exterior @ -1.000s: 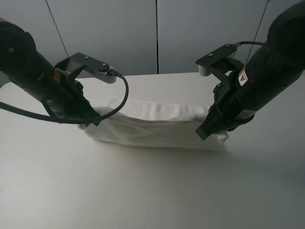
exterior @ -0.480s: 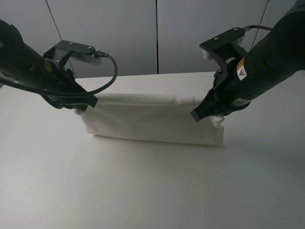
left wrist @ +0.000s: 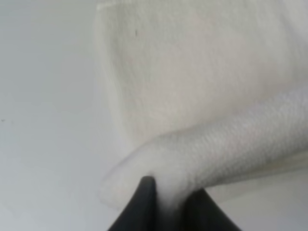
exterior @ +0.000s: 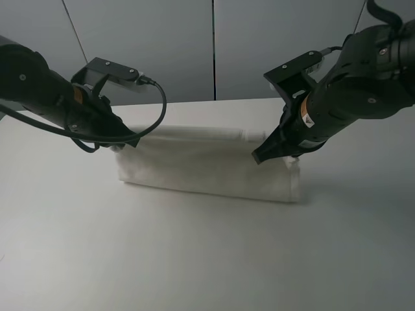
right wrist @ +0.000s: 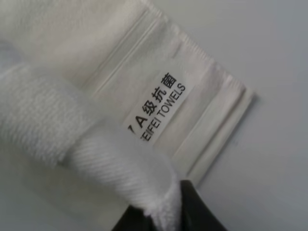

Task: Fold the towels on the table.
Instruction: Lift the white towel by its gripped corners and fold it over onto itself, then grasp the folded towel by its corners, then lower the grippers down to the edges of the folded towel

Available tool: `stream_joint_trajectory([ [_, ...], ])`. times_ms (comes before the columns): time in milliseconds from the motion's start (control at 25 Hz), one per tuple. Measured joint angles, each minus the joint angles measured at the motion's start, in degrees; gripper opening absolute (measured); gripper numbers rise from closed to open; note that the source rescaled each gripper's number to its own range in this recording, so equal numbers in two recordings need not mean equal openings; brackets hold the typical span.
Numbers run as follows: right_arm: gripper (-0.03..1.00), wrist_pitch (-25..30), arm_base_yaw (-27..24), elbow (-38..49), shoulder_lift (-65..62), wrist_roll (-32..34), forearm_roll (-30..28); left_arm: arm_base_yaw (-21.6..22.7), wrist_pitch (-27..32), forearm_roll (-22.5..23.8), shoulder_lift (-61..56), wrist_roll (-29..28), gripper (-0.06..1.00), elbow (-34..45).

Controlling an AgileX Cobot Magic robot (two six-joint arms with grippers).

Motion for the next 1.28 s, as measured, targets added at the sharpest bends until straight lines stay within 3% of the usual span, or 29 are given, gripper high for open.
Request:
stream_joint_trajectory([
  [80, 0.09, -0.2, 0.0, 0.0, 0.0, 3.5, -2.7, 0.5, -1.8, 1.5, 1.2, -1.6, 0.19, 0.0],
  [160, 0.37, 0.3, 0.0, 0.0, 0.0, 5.0, -3.7, 1.7, -2.2, 2.4, 2.0, -2.4, 0.43, 0.0],
  [200, 0.67, 0.8, 0.0, 0.0, 0.0, 5.6, -4.2, 2.3, -2.3, 2.8, 2.2, -2.5, 0.61, 0.0],
  [240, 0.84, 0.9, 0.0, 0.0, 0.0, 6.2, -4.5, 2.8, -2.7, 3.0, 2.3, -2.7, 0.78, 0.0],
  [280, 0.93, 0.9, 0.0, 0.0, 0.0, 7.1, -4.7, 3.4, -3.2, 3.0, 2.3, -3.2, 0.91, 0.0],
  [320, 0.97, 1.2, 0.0, 0.0, 0.0, 8.1, -4.7, 4.0, -3.6, 3.2, 2.3, -3.5, 0.96, 0.0],
  [920, 1.0, 3.0, 0.0, 0.0, 0.0, 11.9, -2.9, 4.6, -4.2, 3.1, 2.3, -4.5, 0.99, 0.0],
  [1120, 1.0, 4.8, 0.0, 0.0, 0.0, 11.3, 0.7, 4.6, 2.9, 2.1, 3.5, -5.3, 0.99, -4.7],
  [1280, 1.0, 7.9, 0.0, -1.8, 0.0, 9.2, 5.2, 6.8, 9.4, -2.3, 7.6, -5.3, 0.99, -12.3],
])
